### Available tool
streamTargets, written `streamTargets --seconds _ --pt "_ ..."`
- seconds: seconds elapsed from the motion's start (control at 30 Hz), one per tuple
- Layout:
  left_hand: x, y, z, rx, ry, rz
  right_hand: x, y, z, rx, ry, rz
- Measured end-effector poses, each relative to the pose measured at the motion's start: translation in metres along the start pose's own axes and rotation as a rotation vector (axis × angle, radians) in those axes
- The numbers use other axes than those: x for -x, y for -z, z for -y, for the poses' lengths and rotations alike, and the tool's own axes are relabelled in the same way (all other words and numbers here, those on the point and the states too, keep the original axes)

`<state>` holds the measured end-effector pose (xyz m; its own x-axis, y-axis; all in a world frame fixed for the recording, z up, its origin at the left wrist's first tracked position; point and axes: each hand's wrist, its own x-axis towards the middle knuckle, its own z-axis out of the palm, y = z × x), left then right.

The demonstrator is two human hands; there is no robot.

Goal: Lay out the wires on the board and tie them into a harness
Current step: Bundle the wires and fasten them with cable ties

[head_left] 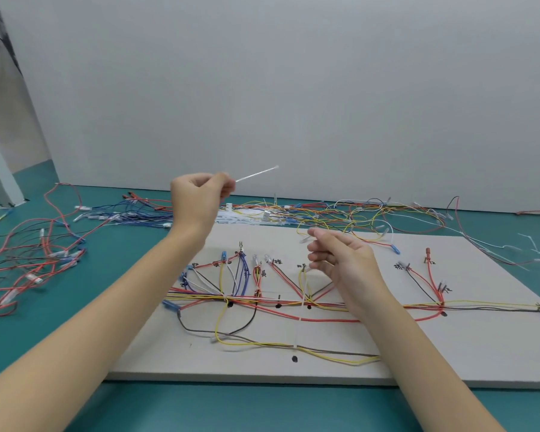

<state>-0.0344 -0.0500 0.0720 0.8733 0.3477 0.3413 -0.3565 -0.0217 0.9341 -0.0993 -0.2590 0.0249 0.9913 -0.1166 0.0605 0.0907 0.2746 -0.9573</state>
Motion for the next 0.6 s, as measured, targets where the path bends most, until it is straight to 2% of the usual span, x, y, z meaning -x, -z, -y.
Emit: streamTargets --seconds 0.17,0.27,0.6 --pt "0.043 -0.012 -0.011 0.027 0.000 0.152 0.003 0.001 0.011 -0.129 0.071 -0.005" --pt "0.058 -0.014 -0.007 -0.007 -0.014 0.186 0.003 0.005 0.019 -0.186 0.094 -0.026" --pt "0.084 -0.013 0.002 -0.137 -0.155 0.274 -0.001 0.012 0.019 -0.129 -0.004 -0.114"
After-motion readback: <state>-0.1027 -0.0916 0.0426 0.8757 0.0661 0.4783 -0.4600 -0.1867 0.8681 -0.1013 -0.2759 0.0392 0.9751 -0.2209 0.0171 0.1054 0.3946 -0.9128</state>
